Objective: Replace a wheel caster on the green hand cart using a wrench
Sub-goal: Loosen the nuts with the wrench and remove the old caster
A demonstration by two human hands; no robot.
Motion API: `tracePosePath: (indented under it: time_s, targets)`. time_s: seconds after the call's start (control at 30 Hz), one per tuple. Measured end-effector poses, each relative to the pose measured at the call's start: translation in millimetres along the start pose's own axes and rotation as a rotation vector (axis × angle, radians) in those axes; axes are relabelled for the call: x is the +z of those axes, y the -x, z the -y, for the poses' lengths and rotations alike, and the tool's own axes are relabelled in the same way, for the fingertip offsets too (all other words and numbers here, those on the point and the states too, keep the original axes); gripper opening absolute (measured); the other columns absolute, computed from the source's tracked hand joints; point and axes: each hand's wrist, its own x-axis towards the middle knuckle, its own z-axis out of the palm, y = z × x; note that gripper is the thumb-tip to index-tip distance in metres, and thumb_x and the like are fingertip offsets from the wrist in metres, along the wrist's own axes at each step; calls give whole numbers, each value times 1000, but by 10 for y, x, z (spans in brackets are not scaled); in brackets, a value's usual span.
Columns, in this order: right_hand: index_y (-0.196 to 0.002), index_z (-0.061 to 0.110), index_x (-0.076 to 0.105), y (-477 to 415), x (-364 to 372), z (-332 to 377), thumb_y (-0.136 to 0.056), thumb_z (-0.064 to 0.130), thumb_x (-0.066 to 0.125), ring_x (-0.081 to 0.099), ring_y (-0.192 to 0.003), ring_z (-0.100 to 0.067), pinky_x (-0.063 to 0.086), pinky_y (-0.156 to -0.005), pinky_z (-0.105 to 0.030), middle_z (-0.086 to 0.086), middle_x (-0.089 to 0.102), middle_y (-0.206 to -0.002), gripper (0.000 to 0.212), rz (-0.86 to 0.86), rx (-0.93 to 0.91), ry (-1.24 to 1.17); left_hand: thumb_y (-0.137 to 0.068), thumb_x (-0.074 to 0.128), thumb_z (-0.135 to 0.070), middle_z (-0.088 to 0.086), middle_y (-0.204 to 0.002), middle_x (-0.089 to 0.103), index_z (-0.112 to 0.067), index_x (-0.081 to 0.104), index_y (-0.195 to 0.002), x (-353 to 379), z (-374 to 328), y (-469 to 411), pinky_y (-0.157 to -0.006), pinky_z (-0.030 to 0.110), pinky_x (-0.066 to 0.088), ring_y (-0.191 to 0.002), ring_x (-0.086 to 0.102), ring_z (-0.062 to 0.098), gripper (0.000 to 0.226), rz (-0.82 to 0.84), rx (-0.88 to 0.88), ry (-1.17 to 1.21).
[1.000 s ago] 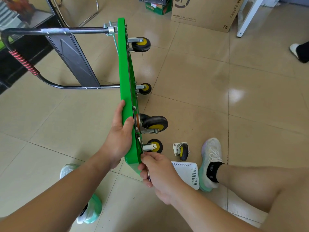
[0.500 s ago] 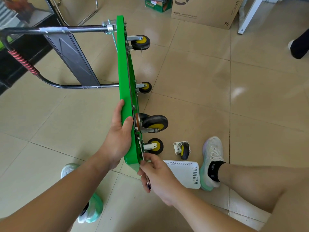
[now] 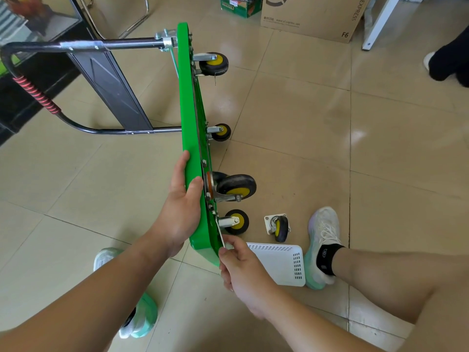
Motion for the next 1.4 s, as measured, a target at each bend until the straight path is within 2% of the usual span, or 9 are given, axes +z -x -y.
tracePosePath:
  time_s: [0.27,0.5,0.67,0.77,0.83,0.93,1.13,1.23,1.4]
  targets:
    - [-117,21,58,30,93,155,-104,17,48,37,-50,-9,26,-47,-21,2,46,-69,17,16,81,-144,-111,36,-31,-9,-139,59,-65,23,-147,13,-32,24,-103,54,52,-119,64,23,51,-1,0,6]
    - [-119,27,55,-111,53,91,-105,21,46,36,-52,-10,28,-46,-22,0,47,-74,19,31,69,-22,-112,35,-29,-11,-141,56,-60,21,-151,7,-30,20,-105,53,52,-121,63,21,52,2,-2,10]
    - [-120,45,54,-438,-167,-127,-106,20,44,53,-66,-4,40,-60,-22,3,64,-90,30,-12,-51,235,-111,36,-30,-10,-140,59,-62,23,-150,11,-20,14,-104,54,52,-121,64,23,52,-11,-6,12]
    - [-111,58,53,-614,-216,-224,-104,20,44,59,-84,-19,48,-76,-36,-9,66,-102,40,-26,-115,334,-111,36,-31,-9,-138,60,-64,24,-148,13,-9,7,-103,55,53,-119,65,26,51,-13,-6,14]
    - [-107,57,53,-715,-224,-243,-104,12,43,57,-84,-19,47,-76,-34,-14,63,-104,45,-19,-167,343,-111,36,-30,-9,-139,60,-64,24,-147,14,3,1,-103,55,52,-120,65,25,51,-15,-5,16]
    - [-102,62,49,-802,-227,-203,-104,9,44,64,-93,-18,53,-81,-33,-3,68,-105,54,-10,-209,397,-111,36,-30,-10,-142,58,-64,25,-147,10,15,-10,-106,53,51,-123,63,23,51,-14,1,17]
    - [-116,50,53,-517,-315,-294,-104,15,46,50,-70,-11,43,-68,-28,-1,59,-87,37,-7,-165,372,-111,36,-31,-9,-141,59,-69,25,-144,8,-16,11,-102,55,53,-120,64,25,51,-9,0,11]
    - [-125,34,52,-353,-298,-283,-106,16,47,47,-61,-10,41,-60,-24,1,54,-79,27,4,-116,357,-110,36,-31,-8,-139,60,-70,25,-142,11,-37,25,-102,56,53,-120,65,25,52,-10,1,4]
    - [-120,30,54,-160,-150,-107,-107,15,45,40,-49,-10,33,-48,-23,-3,51,-77,23,29,-44,99,-111,36,-31,-10,-138,60,-64,23,-147,8,-46,32,-102,55,53,-119,65,23,51,-5,-3,0]
